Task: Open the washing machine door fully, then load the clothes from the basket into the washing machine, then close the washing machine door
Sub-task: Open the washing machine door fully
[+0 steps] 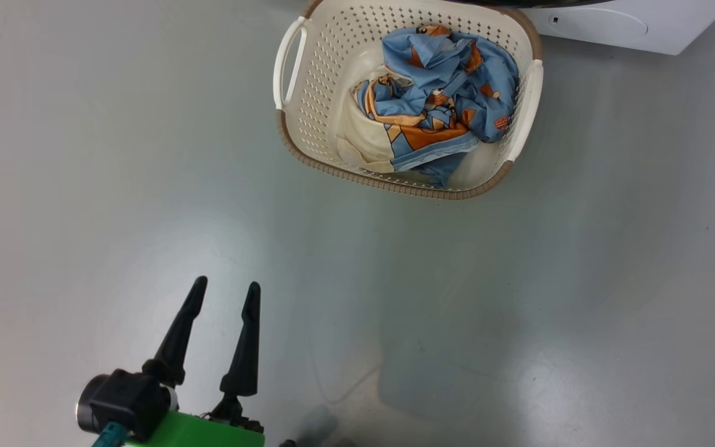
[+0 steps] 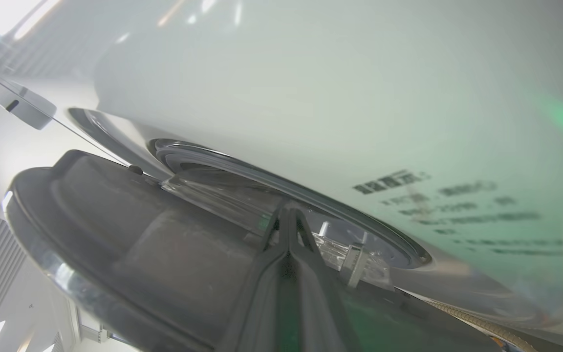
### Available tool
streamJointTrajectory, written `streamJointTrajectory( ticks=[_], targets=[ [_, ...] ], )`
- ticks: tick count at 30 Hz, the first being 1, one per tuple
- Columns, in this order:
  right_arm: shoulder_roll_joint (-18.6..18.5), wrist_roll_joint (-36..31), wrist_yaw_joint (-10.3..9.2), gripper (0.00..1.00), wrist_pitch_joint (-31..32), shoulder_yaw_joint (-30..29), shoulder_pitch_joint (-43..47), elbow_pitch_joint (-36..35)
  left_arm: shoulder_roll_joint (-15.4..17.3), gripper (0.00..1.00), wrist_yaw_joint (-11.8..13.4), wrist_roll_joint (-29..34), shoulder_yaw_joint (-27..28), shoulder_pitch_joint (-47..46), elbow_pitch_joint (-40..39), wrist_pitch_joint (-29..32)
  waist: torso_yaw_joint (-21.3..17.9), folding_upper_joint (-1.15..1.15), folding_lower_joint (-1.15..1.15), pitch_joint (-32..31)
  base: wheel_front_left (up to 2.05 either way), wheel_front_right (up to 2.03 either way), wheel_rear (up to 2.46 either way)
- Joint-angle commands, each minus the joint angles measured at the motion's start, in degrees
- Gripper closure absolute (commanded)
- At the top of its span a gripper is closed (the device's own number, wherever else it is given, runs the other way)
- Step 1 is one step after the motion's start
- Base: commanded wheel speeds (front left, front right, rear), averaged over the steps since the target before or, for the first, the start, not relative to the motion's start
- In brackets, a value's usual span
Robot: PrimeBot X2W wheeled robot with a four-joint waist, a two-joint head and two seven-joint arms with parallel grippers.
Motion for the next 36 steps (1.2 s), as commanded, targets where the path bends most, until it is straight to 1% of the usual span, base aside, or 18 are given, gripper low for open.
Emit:
streamJointTrajectory(
  ticks=[1,12,22,30,36],
  targets=[
    [1.34,-0.10,0.10,1.00,0.90,1.39,-0.42,-1.92,1.05,0.00,0.44,-0.33,1.96,0.50,-0.82,-0.36,-0.09,0.00,0.00,-0.17,0.00,0.00,0.00],
    [2.41,0.56,0.10,1.00,2.97,5.03,1.03,-3.07,1.05,0.00,0.76,-0.28,3.50,-0.50,-0.42,-0.36,-2.19,0.00,0.00,-1.21,0.00,0.00,0.00],
    [3.71,0.83,0.10,1.00,5.00,9.13,3.96,-5.48,1.05,0.00,0.37,0.20,4.62,-0.98,0.79,-0.36,-4.46,0.00,0.00,-3.05,0.00,0.00,0.00],
    [4.79,0.53,0.10,1.00,5.81,12.59,6.89,-7.62,1.05,0.00,0.08,0.47,5.65,-1.28,1.57,-0.36,-5.71,0.00,0.00,-5.12,0.00,0.00,0.00],
    [6.12,1.28,0.10,1.00,6.81,15.68,10.56,-10.65,1.05,0.00,-0.08,0.55,6.75,-1.03,2.17,-0.36,-6.40,0.00,0.00,-7.83,0.00,0.00,0.00]
  ],
)
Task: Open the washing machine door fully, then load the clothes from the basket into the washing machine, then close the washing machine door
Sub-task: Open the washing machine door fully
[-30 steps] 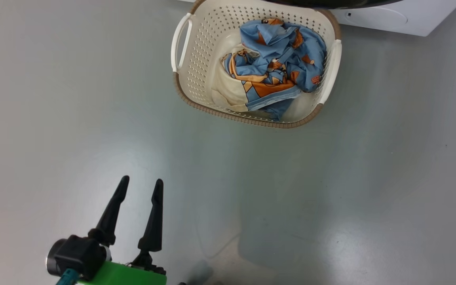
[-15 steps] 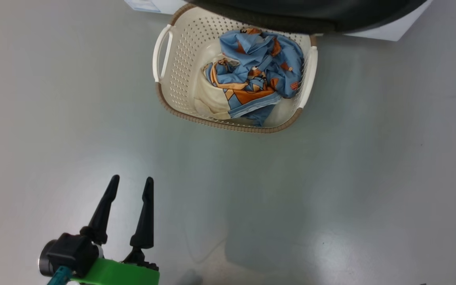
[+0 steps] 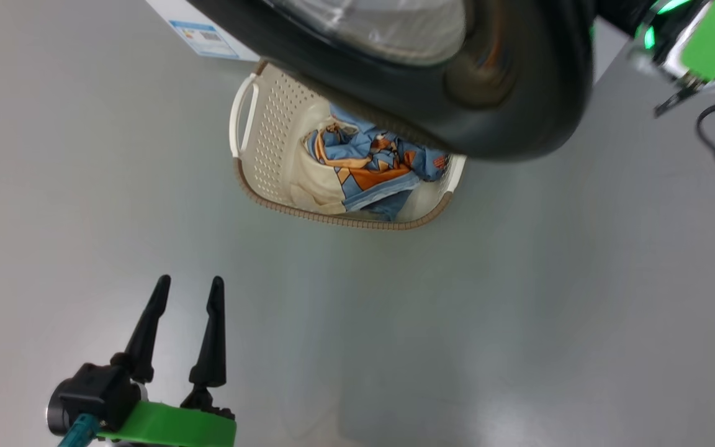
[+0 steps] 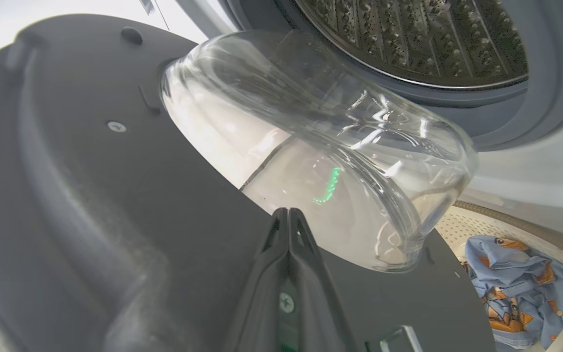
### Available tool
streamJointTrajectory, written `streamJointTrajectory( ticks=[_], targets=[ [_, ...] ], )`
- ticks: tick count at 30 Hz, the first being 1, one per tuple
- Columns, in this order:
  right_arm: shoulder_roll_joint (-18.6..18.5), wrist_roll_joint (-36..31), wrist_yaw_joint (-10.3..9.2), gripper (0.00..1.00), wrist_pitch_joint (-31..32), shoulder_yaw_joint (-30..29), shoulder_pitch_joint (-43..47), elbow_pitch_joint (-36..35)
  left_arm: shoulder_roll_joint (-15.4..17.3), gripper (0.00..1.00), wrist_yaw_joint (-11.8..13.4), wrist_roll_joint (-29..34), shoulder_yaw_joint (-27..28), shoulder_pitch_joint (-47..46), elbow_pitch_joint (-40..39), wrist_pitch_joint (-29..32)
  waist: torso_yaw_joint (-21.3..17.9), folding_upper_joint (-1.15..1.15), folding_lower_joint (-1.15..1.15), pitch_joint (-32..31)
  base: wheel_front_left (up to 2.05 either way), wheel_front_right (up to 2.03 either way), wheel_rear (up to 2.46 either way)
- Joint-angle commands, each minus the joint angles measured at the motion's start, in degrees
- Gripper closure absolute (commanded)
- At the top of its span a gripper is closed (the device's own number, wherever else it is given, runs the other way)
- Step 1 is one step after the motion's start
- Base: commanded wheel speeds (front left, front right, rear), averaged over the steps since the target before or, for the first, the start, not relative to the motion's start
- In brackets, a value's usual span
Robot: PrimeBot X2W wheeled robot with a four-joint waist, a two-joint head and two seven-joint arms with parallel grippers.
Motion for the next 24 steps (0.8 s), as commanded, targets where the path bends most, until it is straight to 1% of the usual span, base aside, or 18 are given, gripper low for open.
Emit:
streamJointTrajectory(
  ticks=[1,4,10,14,24],
  targets=[
    [1.78,0.62,0.12,1.00,0.49,1.15,1.92,-2.38,1.04,0.00,-0.10,0.53,2.33,0.20,-0.84,-0.36,-0.52,0.00,0.00,-1.40,0.00,0.00,0.00],
    [2.80,0.88,0.12,1.00,0.58,2.86,4.25,-4.30,1.04,0.00,-0.31,0.58,2.78,0.62,-0.42,-0.36,-0.81,0.00,0.00,-3.23,0.00,0.00,0.00],
    [5.34,1.15,0.12,1.00,-1.44,5.36,9.46,-7.78,1.04,0.00,-0.60,0.51,3.28,1.10,0.62,-0.36,-1.24,0.00,0.00,-7.22,0.00,0.00,0.00],
    [7.08,-0.54,0.12,1.00,-3.41,8.52,12.32,-9.34,1.04,0.00,-0.78,0.53,3.64,1.27,1.30,-0.36,-1.78,0.00,0.00,-9.78,0.00,0.00,0.00],
    [11.59,-3.38,0.12,1.00,-11.48,17.98,17.25,-8.37,1.04,0.00,-1.06,-0.29,3.65,1.76,2.60,-0.36,-1.34,0.00,0.00,-16.03,0.00,0.00,0.00]
  ],
)
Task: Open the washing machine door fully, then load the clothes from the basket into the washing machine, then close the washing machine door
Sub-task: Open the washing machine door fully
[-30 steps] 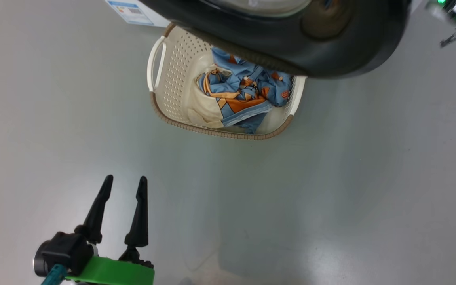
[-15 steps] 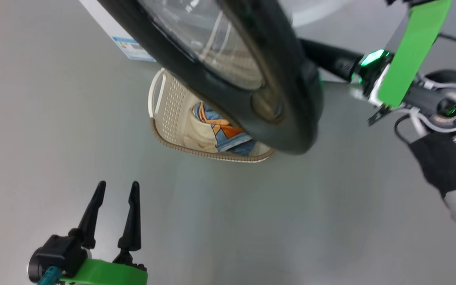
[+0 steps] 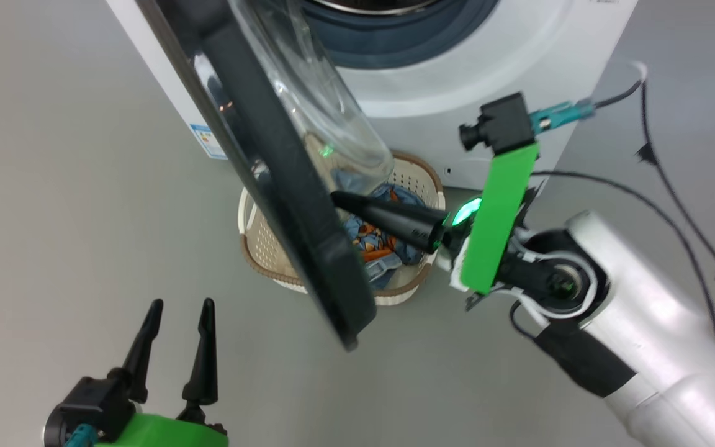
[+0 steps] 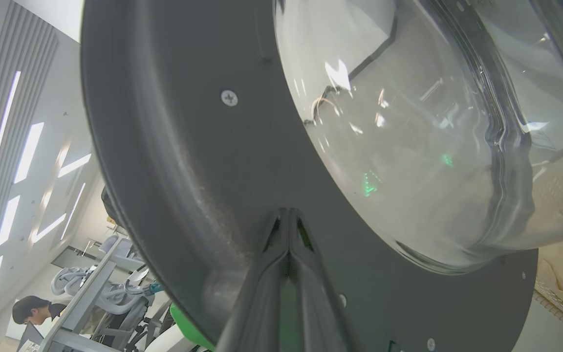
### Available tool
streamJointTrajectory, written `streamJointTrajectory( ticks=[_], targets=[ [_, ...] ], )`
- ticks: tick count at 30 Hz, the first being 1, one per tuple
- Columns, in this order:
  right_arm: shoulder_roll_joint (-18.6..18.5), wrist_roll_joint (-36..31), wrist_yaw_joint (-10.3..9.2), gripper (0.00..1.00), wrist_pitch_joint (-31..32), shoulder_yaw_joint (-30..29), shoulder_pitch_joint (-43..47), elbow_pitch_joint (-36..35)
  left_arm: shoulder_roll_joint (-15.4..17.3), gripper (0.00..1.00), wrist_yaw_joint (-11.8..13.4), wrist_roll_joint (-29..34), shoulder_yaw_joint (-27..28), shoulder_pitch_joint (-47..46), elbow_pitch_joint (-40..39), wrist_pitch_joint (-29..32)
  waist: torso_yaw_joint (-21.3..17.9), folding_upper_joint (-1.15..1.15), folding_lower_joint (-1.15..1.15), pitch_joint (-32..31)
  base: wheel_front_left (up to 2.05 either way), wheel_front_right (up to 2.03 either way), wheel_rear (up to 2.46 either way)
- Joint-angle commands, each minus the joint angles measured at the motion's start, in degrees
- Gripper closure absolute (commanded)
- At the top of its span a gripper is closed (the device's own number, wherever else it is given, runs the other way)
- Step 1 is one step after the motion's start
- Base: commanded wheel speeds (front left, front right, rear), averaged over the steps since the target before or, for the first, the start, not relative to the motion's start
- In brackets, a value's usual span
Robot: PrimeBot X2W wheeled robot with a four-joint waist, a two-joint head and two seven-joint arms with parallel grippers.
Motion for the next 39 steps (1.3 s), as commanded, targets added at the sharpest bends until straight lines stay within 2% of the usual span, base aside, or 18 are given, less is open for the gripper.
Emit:
streamJointTrajectory(
  ticks=[1,11,18,26,34,35,37,39],
  targets=[
    [2.62,-0.35,0.12,1.00,-1.85,1.99,1.63,-1.30,0.98,0.00,-0.07,-0.20,1.61,0.46,-0.87,-0.36,0.44,0.00,0.00,-2.73,0.00,0.00,0.00],
    [6.79,0.17,0.12,1.00,-10.14,9.19,3.13,3.06,0.98,0.00,-0.24,-0.07,1.10,1.21,0.15,-0.36,2.02,0.00,0.00,-6.10,0.00,0.00,0.00],
    [7.82,0.64,0.12,1.00,-14.03,12.55,2.89,5.52,0.98,0.00,-0.33,-0.47,0.52,1.57,0.52,-0.36,2.67,0.00,0.00,-7.10,0.00,0.00,0.00],
    [7.40,3.03,0.12,1.00,-17.76,13.68,2.65,6.27,0.98,0.00,-0.21,-0.52,0.90,1.93,0.43,-0.36,2.23,0.00,0.00,-8.33,0.00,0.00,0.00],
    [4.16,3.30,0.12,1.00,-20.60,13.01,3.15,3.67,0.98,0.00,-0.89,0.58,2.33,2.96,1.10,-0.36,0.48,0.00,0.00,-10.01,0.00,0.00,0.00],
    [3.59,2.76,0.12,0.96,-21.33,13.14,3.21,3.16,0.98,0.00,-0.95,0.74,2.54,3.17,1.15,-0.36,0.23,0.00,0.00,-10.22,0.00,0.00,0.00],
    [2.44,1.75,0.12,0.58,-23.45,13.26,3.51,2.23,0.98,0.00,-1.12,1.11,2.86,3.57,1.34,-0.36,-0.18,0.00,0.00,-10.64,0.00,0.00,0.00],
    [1.00,0.12,0.12,0.00,-25.97,13.79,3.63,1.37,0.98,0.00,-1.30,1.38,3.25,3.84,1.50,-0.36,-0.55,0.00,0.00,-10.99,0.00,0.00,0.00]
  ],
)
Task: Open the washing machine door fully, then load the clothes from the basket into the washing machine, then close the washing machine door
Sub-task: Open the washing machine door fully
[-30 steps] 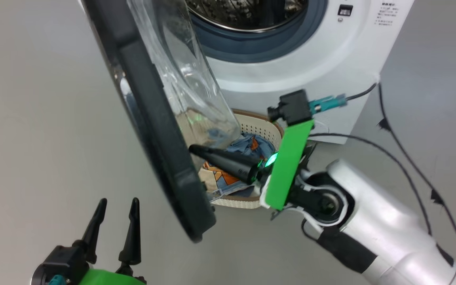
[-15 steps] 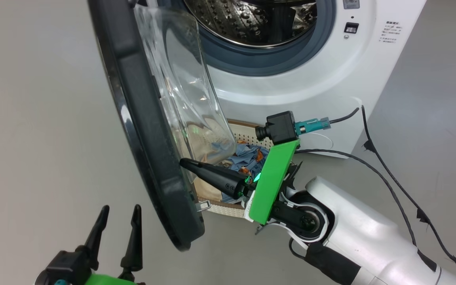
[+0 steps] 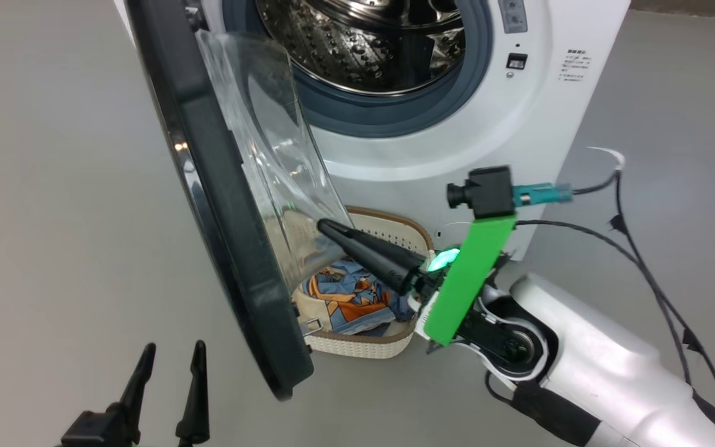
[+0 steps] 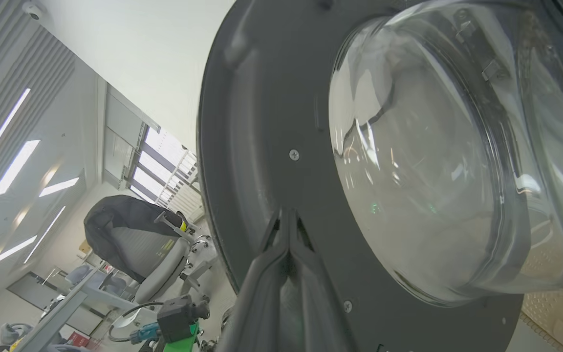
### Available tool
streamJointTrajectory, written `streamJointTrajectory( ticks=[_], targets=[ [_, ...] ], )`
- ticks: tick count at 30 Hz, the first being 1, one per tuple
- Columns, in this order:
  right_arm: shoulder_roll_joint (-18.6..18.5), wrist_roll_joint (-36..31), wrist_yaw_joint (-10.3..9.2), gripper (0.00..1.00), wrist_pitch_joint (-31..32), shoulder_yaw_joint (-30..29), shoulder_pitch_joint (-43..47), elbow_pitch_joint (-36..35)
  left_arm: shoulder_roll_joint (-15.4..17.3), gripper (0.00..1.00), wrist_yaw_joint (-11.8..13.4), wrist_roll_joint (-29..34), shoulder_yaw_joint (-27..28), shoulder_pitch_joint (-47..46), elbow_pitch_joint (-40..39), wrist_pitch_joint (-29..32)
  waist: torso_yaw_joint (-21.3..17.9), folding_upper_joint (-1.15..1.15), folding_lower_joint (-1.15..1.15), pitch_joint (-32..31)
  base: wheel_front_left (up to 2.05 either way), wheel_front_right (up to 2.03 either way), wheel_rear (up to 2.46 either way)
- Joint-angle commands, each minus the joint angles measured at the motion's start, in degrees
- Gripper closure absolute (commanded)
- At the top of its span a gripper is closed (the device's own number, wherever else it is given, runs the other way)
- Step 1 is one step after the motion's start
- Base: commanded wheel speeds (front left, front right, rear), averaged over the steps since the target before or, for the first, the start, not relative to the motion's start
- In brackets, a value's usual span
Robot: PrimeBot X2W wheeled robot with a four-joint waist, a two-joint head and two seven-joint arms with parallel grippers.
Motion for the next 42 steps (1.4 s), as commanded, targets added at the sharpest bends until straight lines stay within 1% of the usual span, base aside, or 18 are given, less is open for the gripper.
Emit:
streamJointTrajectory(
  ticks=[1,4,8,9,11,12,16,17,19,26,32,35,42],
  targets=[
    [-0.20,-1.56,0.11,0.00,-2.26,0.35,1.22,-1.99,0.76,0.00,-0.29,0.70,2.37,-0.69,-0.92,-0.37,-0.63,0.00,0.00,-0.58,0.00,0.00,0.00],
    [-2.83,-4.67,0.11,0.00,-7.51,1.86,1.28,-2.45,0.76,0.00,-0.54,1.16,3.12,-0.45,-0.85,-0.37,-1.22,0.00,0.00,-1.18,0.00,0.00,0.00],
    [-7.43,-11.37,0.11,0.00,-16.67,4.53,1.39,-0.71,0.76,0.00,-0.84,1.64,3.89,-0.08,-0.79,-0.37,-1.73,0.00,0.00,-1.91,0.00,0.00,0.00],
    [-8.53,-13.15,0.11,0.00,-18.04,4.68,1.70,0.15,0.76,0.00,-0.92,1.78,4.03,-0.01,-0.76,-0.37,-1.84,0.00,0.00,-2.07,0.00,0.00,0.00],
    [-10.36,-17.24,0.11,0.00,-19.30,3.68,2.79,2.14,0.76,0.00,-1.04,1.99,4.45,0.18,-0.74,-0.37,-2.21,0.00,0.00,-2.32,0.00,0.00,0.00],
    [-10.56,-18.95,0.11,0.00,-19.46,1.49,3.73,2.79,0.76,0.00,-1.06,2.05,4.79,0.30,-0.79,-0.37,-2.58,0.00,0.00,-2.37,0.00,0.00,0.00],
    [-9.66,-27.85,0.11,0.00,-19.53,-11.10,10.65,2.29,0.76,0.00,-1.04,2.25,6.01,0.75,-1.19,-0.37,-4.13,0.00,0.00,-2.50,0.00,0.00,0.00],
    [-9.66,-27.85,0.11,0.00,-19.53,-11.10,10.65,2.29,0.76,0.00,-1.04,2.25,6.01,0.75,-1.19,-0.37,-4.13,0.00,0.00,-2.50,0.00,0.00,0.00],
    [-8.85,-31.58,0.11,0.00,-19.54,-16.34,14.62,1.23,0.76,0.00,-1.13,2.44,6.36,0.94,-1.28,-0.37,-4.87,0.00,0.00,-2.60,0.00,0.00,0.00],
    [-7.50,-45.79,0.11,0.00,-19.55,-30.51,24.97,-2.61,0.76,0.00,-1.49,2.75,7.15,0.80,-1.09,-0.37,-6.93,0.00,0.00,-3.10,0.00,0.00,0.00],
    [-4.86,-53.74,0.11,0.00,-19.56,-39.67,33.21,-6.30,0.76,0.00,-1.59,2.83,7.41,0.83,-1.18,-0.37,-7.62,0.00,0.00,-3.46,0.00,0.00,0.00],
    [-2.57,-55.79,0.11,0.00,-19.56,-43.13,37.08,-7.79,0.76,0.00,-1.65,2.87,7.67,0.73,-1.12,-0.37,-7.79,0.00,0.00,-3.58,0.00,0.00,0.00],
    [2.51,-61.24,0.11,0.00,-19.56,-48.46,43.33,-10.22,0.76,0.00,-1.86,2.96,8.11,0.98,-1.29,-0.37,-8.38,0.00,0.00,-3.59,0.00,0.00,0.00]
  ],
)
